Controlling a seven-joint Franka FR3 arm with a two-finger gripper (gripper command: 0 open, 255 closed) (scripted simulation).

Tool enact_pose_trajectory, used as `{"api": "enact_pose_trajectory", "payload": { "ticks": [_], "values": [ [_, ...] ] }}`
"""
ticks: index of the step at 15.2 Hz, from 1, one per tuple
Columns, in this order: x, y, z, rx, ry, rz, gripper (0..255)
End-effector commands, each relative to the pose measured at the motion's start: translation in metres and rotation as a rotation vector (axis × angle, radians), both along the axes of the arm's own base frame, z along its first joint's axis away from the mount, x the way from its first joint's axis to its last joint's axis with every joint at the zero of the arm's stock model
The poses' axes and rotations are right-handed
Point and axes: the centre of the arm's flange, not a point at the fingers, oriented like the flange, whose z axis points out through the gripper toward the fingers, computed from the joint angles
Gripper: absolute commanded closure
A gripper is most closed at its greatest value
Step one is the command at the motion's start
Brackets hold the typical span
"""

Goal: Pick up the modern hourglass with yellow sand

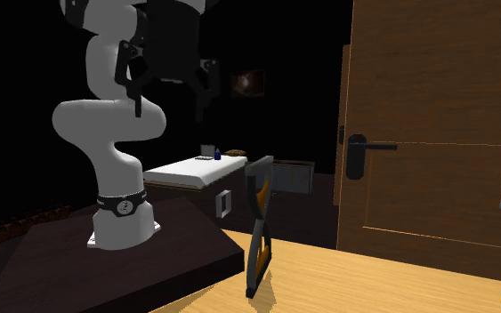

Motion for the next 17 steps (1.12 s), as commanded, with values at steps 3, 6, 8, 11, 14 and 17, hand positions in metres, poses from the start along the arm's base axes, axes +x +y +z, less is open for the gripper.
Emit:
{"api": "enact_pose_trajectory", "payload": {
  "ticks": [3,6,8,11,14,17],
  "values": [
    [0.012,0.029,-0.045,-0.003,0.059,-0.072,0],
    [0.02,0.049,-0.08,-0.005,0.104,-0.124,0],
    [0.026,0.062,-0.103,-0.007,0.133,-0.158,0],
    [0.033,0.081,-0.138,-0.009,0.178,-0.21,0],
    [0.04,0.1,-0.174,-0.011,0.222,-0.262,0],
    [0.047,0.119,-0.21,-0.014,0.267,-0.314,0]
  ]
}}
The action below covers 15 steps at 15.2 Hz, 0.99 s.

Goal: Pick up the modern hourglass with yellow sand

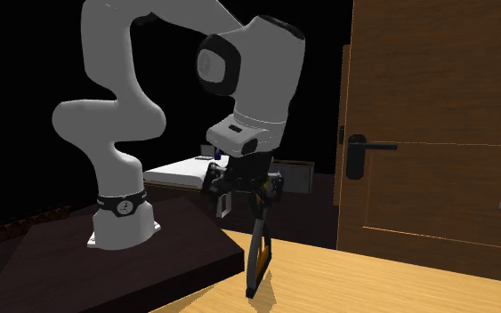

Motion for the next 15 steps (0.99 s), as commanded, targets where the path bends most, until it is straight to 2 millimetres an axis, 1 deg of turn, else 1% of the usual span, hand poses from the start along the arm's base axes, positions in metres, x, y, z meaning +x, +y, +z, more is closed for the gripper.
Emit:
{"api": "enact_pose_trajectory", "payload": {
  "ticks": [1,5,12,13,15],
  "values": [
    [0.003,0.012,-0.023,-0.002,0.03,-0.038,0],
    [0.01,0.036,-0.072,-0.005,0.089,-0.107,0],
    [0.011,0.038,-0.107,-0.005,0.094,-0.112,0],
    [0.011,0.038,-0.116,-0.005,0.094,-0.112,0],
    [0.011,0.038,-0.116,-0.005,0.094,-0.112,0]
  ]
}}
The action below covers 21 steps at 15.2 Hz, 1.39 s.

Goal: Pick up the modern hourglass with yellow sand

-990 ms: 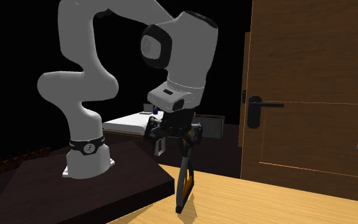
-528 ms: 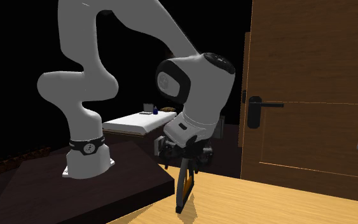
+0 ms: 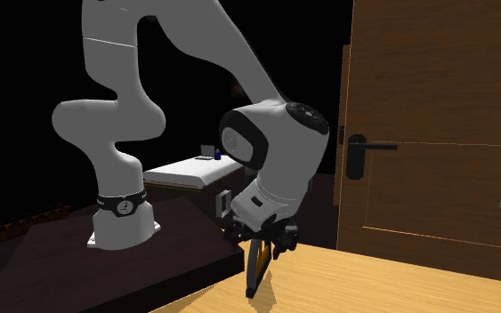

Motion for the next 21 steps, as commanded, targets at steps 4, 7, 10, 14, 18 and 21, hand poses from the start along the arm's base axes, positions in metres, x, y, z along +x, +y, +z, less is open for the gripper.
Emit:
{"api": "enact_pose_trajectory", "payload": {
  "ticks": [4,7,10,14,18,21],
  "values": [
    [0.0,0.0,-0.002,0.0,0.0,0.0,255],
    [0.0,0.0,-0.002,0.0,0.0,0.0,255],
    [0.0,0.0,-0.001,0.0,0.0,0.0,255],
    [0.0,0.0,0.02,0.0,0.0,0.0,255],
    [0.0,0.0,0.041,0.0,0.0,0.0,255],
    [0.0,0.0,0.057,0.0,0.0,0.0,255]
  ]
}}
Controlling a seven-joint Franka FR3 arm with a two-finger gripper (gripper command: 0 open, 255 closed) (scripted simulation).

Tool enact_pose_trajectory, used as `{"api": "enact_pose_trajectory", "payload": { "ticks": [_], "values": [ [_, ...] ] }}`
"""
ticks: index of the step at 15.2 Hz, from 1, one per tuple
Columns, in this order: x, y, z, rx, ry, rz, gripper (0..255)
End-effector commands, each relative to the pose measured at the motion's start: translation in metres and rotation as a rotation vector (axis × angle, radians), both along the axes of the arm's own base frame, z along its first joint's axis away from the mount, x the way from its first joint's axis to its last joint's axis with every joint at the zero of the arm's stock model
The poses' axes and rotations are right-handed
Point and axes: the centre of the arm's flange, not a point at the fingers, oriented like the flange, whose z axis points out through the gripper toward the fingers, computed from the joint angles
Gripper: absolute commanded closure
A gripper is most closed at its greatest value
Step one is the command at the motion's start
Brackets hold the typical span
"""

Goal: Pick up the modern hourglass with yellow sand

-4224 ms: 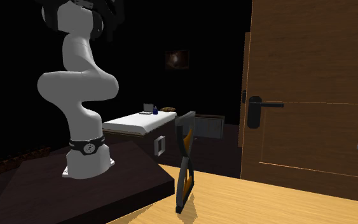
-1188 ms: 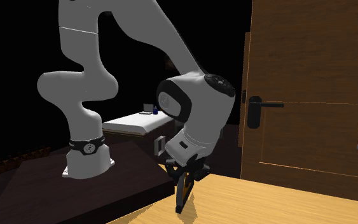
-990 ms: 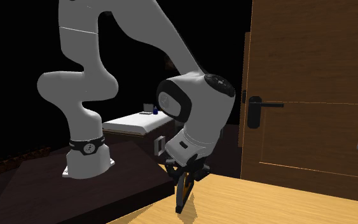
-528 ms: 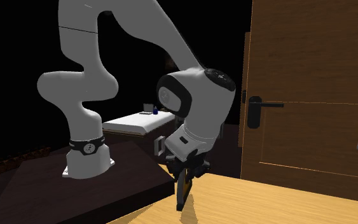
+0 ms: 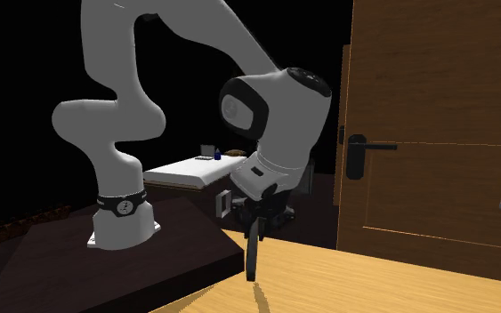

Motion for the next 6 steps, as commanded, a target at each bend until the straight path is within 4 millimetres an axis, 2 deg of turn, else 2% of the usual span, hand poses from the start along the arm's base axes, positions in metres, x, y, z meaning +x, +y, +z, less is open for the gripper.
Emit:
{"api": "enact_pose_trajectory", "payload": {
  "ticks": [1,4,6],
  "values": [
    [0.0,0.0,0.012,0.0,0.0,0.0,255],
    [0.0,0.0,0.028,0.0,0.0,0.0,255],
    [0.0,0.0,0.029,0.0,0.0,0.0,255]
  ]
}}
